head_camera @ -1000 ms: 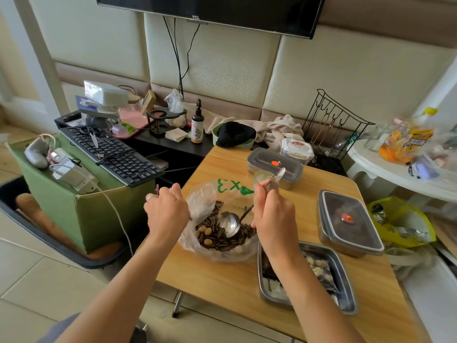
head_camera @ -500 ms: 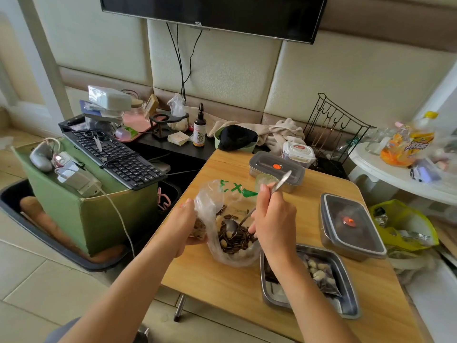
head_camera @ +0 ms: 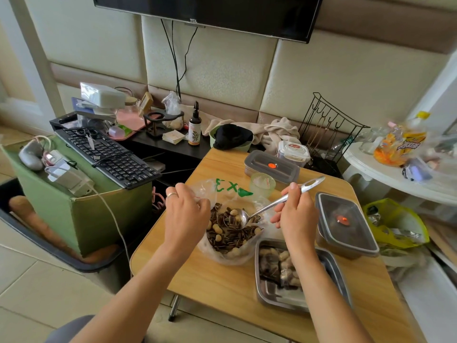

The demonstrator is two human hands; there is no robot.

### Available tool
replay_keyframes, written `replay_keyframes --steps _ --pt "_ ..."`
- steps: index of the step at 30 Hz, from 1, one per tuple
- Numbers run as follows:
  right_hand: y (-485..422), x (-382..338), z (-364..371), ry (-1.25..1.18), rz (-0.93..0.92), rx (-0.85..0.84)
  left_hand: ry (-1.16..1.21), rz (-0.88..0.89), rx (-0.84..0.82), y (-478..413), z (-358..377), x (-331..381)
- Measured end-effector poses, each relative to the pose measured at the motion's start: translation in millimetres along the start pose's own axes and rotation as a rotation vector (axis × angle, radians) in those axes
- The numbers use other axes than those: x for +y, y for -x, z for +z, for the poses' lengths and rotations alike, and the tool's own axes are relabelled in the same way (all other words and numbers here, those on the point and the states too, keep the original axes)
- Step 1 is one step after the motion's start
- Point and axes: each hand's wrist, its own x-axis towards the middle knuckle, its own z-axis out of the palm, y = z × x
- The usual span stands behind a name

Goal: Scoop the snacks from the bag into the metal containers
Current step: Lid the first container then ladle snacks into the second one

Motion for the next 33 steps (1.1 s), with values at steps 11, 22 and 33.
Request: replay_keyframes --steps 11,22,33 --pt "-20.7 6.9 -25.4 -0.128 0.095 0.203 -0.124 0.434 -0.352 6.7 25.3 6.6" --pt "-21.0 10.8 -26.3 -0.124 0.057 0.198 0.067 0.121 -0.434 9.2 43.4 10.4" --pt "-2.2 -10.5 -25.3 -0.137 -0.349 0.09 0.077 0.079 -0.417 4.0 50.4 7.2"
